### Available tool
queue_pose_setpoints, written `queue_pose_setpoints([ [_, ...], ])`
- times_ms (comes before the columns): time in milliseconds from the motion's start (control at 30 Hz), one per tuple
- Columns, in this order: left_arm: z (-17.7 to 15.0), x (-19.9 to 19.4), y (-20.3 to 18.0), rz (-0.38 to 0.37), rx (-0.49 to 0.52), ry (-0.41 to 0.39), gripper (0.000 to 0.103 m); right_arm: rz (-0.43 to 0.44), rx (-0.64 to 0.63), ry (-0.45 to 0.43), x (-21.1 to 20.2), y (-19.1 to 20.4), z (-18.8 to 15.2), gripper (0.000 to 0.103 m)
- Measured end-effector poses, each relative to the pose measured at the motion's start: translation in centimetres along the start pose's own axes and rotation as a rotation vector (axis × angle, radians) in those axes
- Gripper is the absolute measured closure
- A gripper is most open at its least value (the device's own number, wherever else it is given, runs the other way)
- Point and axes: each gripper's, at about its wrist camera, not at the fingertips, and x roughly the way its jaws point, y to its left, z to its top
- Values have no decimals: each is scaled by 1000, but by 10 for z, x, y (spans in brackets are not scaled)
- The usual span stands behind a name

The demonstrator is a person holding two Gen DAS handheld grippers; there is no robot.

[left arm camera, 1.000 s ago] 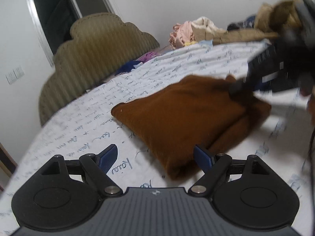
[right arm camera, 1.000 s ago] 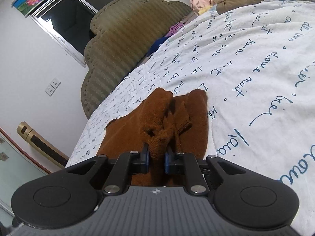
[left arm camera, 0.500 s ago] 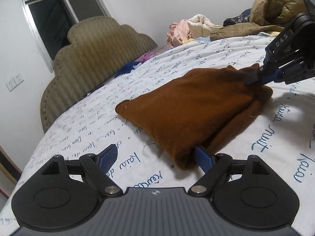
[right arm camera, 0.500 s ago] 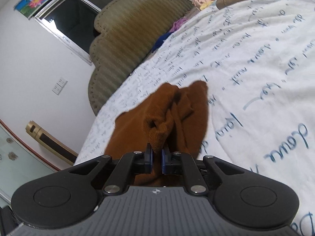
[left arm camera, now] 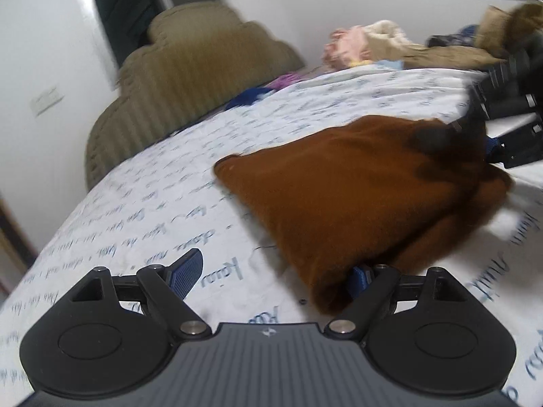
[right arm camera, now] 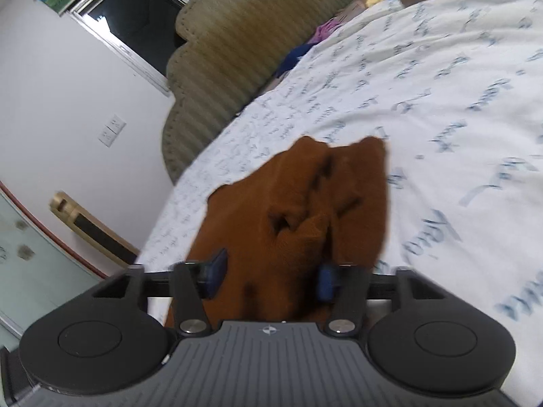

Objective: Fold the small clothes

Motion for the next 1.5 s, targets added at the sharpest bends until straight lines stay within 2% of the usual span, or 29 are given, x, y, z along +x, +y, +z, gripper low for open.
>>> queue_pose_setpoints([
  [100,-4,-2,19,19,-74,6,18,-43,15,4,5,-1,-3,90],
  [167,-8,-5,30,-9,-98,17,18,-53,3,-2,-2,-1,-11,91],
  [267,-16,-6,31,-48,-93,36,17,-56,-13,-3,-16,-1,-22,92],
  [367,-19,-13,22,-58,-64,23,18,-82,7,8,-13,-10,-24,92],
  [433,-20,-20,20,-63,-49,1,18,-62,9,17,-13,-11,-22,84],
  [500,-21,-23,21,-65,-60,6,18,-84,-54,-9,-21,1,-22,70],
  [567,-24,-22,23,-79,-89,22,18,-148,-172,-66,-30,21,-24,60],
  [667,-28,-17,26,-90,-118,48,18,-232,-325,-107,-31,43,-28,58],
  [733,-29,-16,27,-94,-130,54,18,-281,-370,-108,-24,46,-29,56],
  [833,-30,-16,29,-97,-136,56,16,-377,-398,-90,-10,38,-35,38],
  [900,-31,-14,29,-98,-137,60,16,-363,-379,-70,-7,29,-40,28],
  [1067,-32,-13,29,-103,-139,66,16,-323,-368,-59,-5,20,-43,16],
  [1333,-33,-11,34,-134,-161,82,14,-284,-363,-46,-4,18,-44,6],
  [1400,-32,-15,38,-174,-174,75,14,-260,-354,-36,-4,16,-42,1],
  [1500,-27,-25,57,-314,-274,35,14,-233,-343,-17,-2,15,-38,0],
])
